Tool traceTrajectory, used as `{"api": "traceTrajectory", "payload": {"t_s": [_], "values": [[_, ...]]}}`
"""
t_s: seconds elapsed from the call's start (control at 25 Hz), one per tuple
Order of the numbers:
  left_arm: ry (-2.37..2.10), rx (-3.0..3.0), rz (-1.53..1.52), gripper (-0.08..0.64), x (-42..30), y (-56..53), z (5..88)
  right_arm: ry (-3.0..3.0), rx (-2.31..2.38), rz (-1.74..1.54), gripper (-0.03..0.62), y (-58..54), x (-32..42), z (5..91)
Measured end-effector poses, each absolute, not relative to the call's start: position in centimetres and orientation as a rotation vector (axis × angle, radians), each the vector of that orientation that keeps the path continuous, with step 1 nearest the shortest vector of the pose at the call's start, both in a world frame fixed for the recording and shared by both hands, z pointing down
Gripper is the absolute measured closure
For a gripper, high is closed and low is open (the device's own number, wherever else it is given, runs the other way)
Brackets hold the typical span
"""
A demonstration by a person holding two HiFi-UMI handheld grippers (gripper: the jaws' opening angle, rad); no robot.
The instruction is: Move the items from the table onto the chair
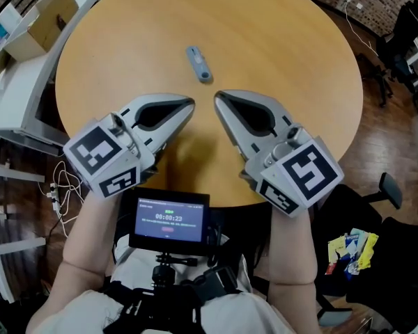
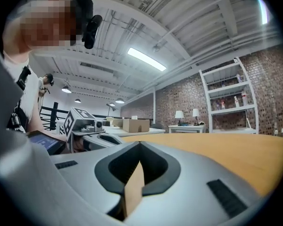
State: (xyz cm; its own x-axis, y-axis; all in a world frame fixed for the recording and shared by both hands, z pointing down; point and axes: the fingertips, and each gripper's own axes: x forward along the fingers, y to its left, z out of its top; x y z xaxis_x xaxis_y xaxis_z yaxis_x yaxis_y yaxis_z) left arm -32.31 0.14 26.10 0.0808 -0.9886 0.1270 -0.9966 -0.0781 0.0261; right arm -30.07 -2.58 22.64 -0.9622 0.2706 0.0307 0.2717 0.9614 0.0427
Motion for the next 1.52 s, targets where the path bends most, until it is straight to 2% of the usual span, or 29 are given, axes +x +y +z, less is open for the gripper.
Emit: {"api": "traceTrajectory", "payload": {"t_s": [0.92,1.52], "values": [[-2.053,2.178,0.131,0.554,-33.6,0.7,26.9,-2.972,-0.381,-0.019,0.592,-3.1,-32.7,24.9],[-2.053,2.135,0.132,0.554,-33.3,0.8,26.7,-2.798,-0.324,-0.129,0.572,-5.2,-37.5,26.2]]}}
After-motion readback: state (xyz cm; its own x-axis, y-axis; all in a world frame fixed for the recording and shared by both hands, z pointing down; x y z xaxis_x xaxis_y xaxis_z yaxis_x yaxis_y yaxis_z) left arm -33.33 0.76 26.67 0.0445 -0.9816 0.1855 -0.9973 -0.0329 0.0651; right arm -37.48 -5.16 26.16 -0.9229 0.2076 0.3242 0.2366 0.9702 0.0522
